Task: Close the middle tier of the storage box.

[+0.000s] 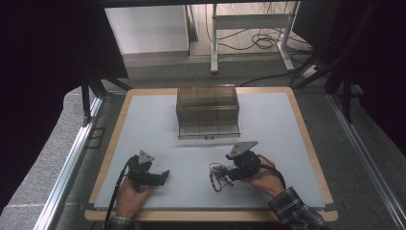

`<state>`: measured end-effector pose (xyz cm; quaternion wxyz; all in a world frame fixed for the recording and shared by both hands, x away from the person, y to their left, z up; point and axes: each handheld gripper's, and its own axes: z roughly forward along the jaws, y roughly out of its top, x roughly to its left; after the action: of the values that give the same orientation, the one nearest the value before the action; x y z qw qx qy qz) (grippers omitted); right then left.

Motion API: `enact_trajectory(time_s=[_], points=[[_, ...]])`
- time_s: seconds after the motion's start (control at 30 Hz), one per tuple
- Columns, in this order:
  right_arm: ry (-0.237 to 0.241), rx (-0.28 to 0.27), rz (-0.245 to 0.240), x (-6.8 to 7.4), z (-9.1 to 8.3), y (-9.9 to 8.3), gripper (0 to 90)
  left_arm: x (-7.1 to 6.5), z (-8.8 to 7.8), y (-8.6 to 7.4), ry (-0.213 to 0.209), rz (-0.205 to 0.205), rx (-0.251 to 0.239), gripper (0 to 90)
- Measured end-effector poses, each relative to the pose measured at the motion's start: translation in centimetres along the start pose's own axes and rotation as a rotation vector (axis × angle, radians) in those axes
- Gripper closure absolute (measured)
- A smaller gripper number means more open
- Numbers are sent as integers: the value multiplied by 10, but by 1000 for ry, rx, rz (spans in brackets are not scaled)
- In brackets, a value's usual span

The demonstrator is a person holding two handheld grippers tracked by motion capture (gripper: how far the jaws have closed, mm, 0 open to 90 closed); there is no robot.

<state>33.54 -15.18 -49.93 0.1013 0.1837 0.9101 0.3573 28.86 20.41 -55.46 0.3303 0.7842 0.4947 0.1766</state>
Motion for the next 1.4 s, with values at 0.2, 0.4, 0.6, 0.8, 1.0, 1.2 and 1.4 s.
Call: enact_trajectory(time_s=[0.2, 0.4, 0.6, 0.8, 1.0, 1.2, 1.4], points=[[15, 8, 11, 6, 4, -3, 376, 0, 0, 0, 0, 3, 3, 13], [18, 42, -2, 12, 9, -7, 381, 0, 0, 0, 0, 1, 0, 13], [34, 63, -1, 13, 15, -8, 435, 0, 0, 0, 0, 1, 1, 13], [23, 102, -18, 12, 18, -10, 538, 0, 0, 0, 1, 7, 5, 13], [38, 106, -9, 8, 16, -12, 683, 0, 0, 0, 1, 4, 3, 13], [32, 124, -23, 9, 15, -11, 807, 0, 0, 0, 0, 3, 3, 13], [24, 137, -30, 10, 14, -9, 815, 0, 0, 0, 0, 3, 2, 13]])
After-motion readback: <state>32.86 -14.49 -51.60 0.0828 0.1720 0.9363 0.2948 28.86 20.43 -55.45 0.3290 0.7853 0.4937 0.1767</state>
